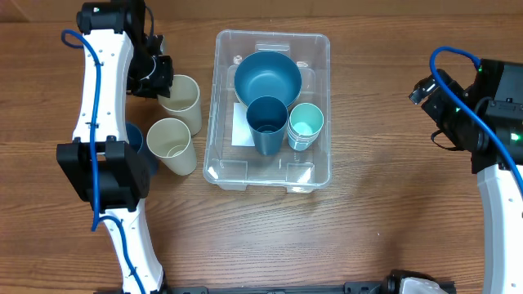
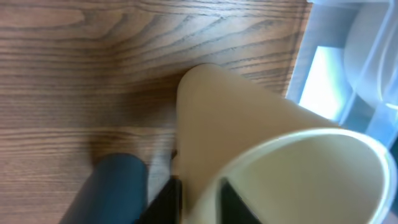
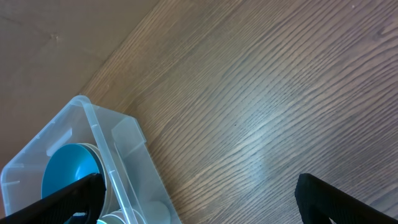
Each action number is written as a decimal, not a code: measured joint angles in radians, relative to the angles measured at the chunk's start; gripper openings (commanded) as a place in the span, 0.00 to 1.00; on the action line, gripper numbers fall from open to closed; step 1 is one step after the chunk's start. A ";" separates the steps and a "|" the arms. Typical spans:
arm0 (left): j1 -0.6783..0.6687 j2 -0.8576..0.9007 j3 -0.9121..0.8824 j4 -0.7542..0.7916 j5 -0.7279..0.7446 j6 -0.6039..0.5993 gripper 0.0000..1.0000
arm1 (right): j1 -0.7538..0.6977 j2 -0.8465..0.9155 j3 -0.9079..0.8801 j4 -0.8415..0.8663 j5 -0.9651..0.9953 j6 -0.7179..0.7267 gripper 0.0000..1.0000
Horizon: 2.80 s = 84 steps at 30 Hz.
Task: Pack container
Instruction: 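Move the left gripper to the far tall cream cup and grasp it, then carry the cream cup into the bin's near-left corner and release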
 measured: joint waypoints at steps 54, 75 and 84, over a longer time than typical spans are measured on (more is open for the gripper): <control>-0.373 -0.830 -0.496 0.024 -0.027 -0.108 0.04 | 0.000 0.000 0.000 0.000 0.000 0.000 1.00; -0.489 -0.818 -0.938 0.473 -0.161 -0.210 0.04 | 0.000 0.000 0.000 0.000 0.000 0.000 1.00; -0.489 -0.671 -0.966 0.572 -0.169 -0.221 0.10 | 0.000 0.000 0.000 0.000 0.000 0.000 1.00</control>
